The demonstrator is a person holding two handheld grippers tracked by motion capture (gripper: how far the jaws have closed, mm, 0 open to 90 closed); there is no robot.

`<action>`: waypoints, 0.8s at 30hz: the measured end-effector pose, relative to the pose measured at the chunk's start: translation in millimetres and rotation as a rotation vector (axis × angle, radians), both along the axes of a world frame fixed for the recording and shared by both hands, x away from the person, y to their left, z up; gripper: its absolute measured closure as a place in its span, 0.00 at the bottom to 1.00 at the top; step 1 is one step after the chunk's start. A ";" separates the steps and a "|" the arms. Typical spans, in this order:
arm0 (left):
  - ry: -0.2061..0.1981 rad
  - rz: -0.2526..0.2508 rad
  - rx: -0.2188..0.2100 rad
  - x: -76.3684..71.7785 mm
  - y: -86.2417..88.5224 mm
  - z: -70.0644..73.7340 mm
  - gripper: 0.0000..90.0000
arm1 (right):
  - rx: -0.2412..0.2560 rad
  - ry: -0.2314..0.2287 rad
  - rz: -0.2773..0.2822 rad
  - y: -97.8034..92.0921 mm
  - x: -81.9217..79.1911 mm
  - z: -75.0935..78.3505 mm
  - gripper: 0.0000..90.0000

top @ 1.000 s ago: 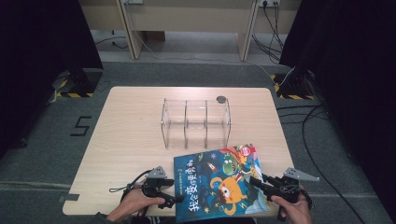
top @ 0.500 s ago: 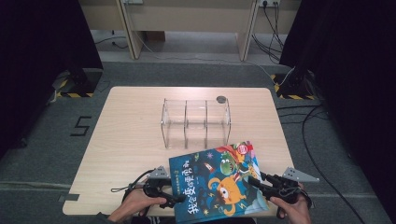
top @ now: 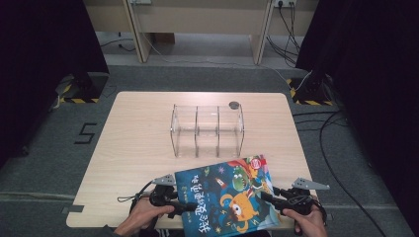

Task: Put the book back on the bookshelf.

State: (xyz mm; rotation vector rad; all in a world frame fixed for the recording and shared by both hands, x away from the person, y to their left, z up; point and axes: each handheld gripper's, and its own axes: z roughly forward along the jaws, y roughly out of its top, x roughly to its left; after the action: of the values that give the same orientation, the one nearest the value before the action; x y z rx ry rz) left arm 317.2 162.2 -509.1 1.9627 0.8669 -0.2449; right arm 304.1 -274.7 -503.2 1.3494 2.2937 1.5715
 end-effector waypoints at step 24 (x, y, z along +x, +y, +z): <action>0.107 0.131 -0.224 5.3 0.6 19.7 0.64 | -0.231 -0.167 -0.030 40.1 -42.5 19.2 0.34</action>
State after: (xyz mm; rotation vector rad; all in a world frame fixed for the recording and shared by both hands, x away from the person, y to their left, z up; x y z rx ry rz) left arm 322.5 162.7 -489.4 1.6910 0.9889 -0.3567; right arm 261.6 -234.6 -484.0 1.1462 2.2600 1.3070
